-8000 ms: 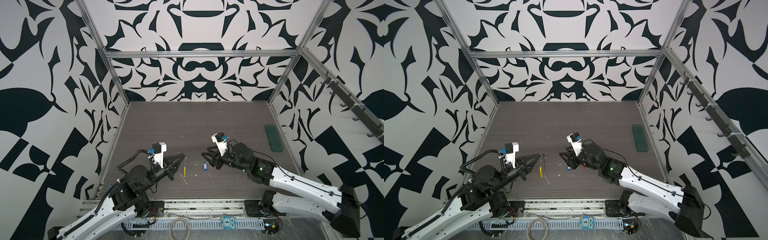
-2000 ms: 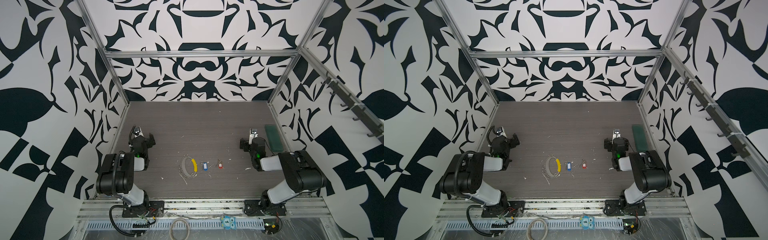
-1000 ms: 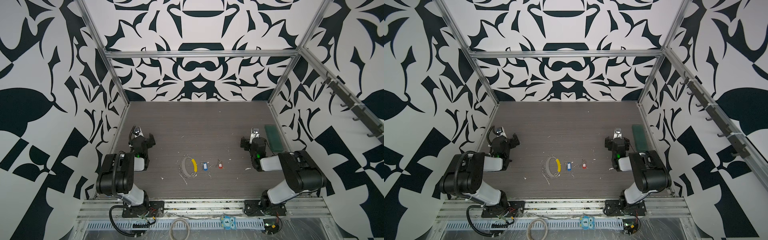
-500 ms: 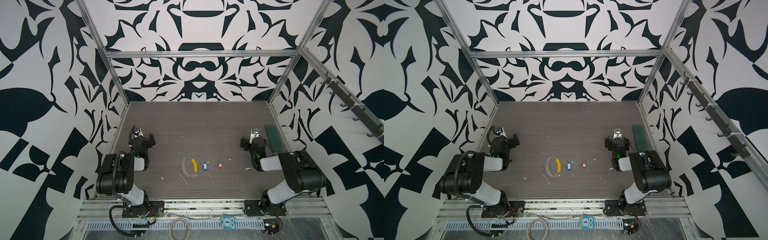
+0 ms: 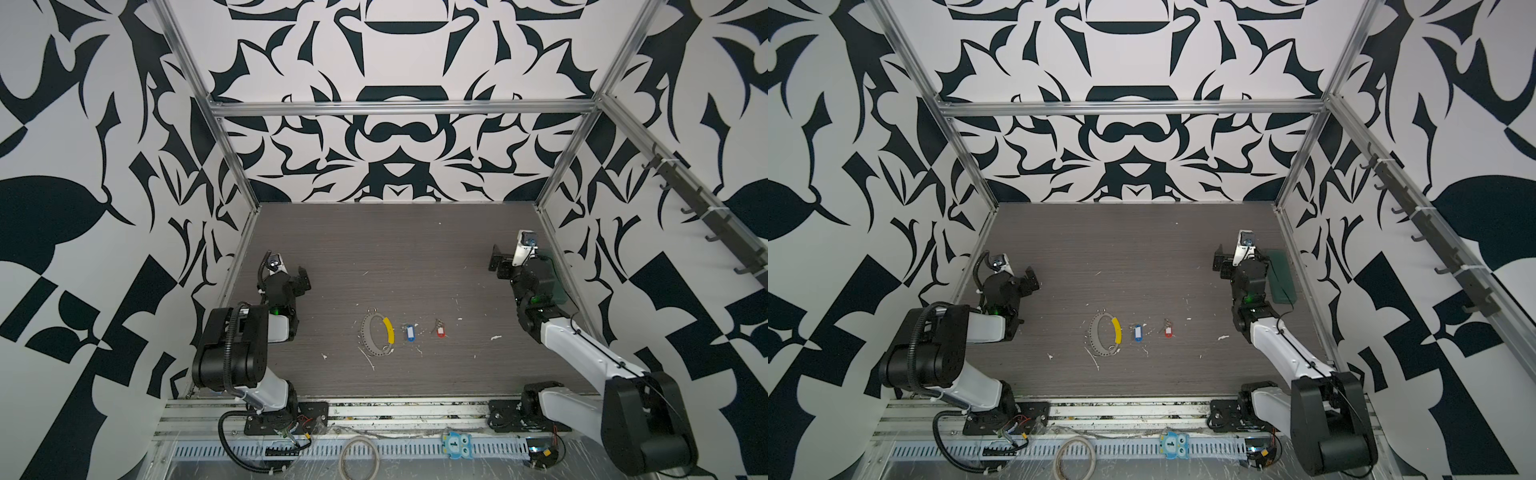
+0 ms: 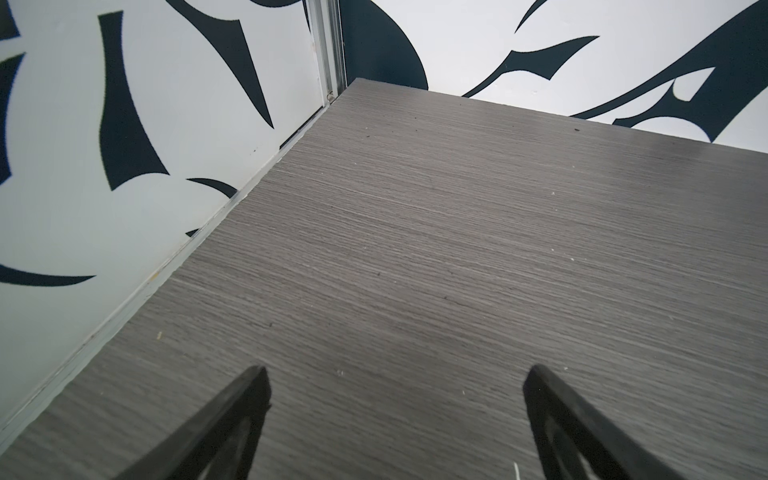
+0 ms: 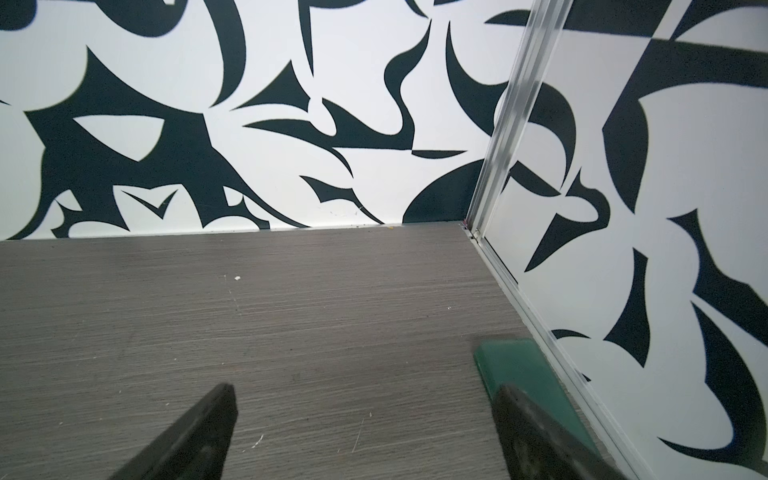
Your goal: Remove the keys from the keyring
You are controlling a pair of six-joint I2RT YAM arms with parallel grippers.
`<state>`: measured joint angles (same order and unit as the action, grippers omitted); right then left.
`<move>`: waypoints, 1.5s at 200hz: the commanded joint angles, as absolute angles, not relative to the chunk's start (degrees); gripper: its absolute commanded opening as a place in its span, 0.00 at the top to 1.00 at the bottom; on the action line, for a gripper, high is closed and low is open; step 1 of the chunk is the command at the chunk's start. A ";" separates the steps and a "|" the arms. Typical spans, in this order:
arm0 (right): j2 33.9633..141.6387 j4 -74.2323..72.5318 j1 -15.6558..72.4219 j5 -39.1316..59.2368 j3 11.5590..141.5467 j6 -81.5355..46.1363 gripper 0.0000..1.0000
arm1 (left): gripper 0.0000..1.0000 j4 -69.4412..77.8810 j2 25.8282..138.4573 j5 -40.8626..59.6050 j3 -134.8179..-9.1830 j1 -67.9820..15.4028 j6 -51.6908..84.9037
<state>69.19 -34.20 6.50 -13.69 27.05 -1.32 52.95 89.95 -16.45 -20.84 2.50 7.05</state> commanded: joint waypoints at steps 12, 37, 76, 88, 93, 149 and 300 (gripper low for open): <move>82.24 -44.17 6.41 -12.56 21.74 0.76 0.00 | 0.01 55.13 89.67 -15.92 -20.57 2.60 7.21; 90.65 -57.01 5.83 -10.40 19.62 0.81 0.00 | 0.01 55.11 89.65 -15.92 -20.72 2.62 7.28; 88.60 -51.56 4.92 -8.86 20.49 -0.18 0.00 | 0.01 55.11 89.65 -15.95 -20.62 2.61 7.15; 89.24 -53.28 4.92 -9.75 19.97 -0.12 0.00 | 0.01 55.11 89.65 -15.93 -20.57 2.63 7.20; 89.02 -53.15 4.93 -10.07 19.90 -0.37 0.00 | 0.01 55.11 89.65 -15.92 -20.59 2.62 7.17; 88.86 -52.18 4.98 -9.99 20.21 -0.44 0.00 | 0.01 55.16 89.65 -15.93 -20.57 2.60 7.21; 89.65 -51.40 4.98 -8.62 21.08 -0.05 0.00 | 0.01 55.11 89.65 -15.91 -20.57 2.61 7.19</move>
<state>90.06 -49.65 5.06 -9.17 19.51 0.01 52.97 89.95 -16.45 -20.84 2.50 7.05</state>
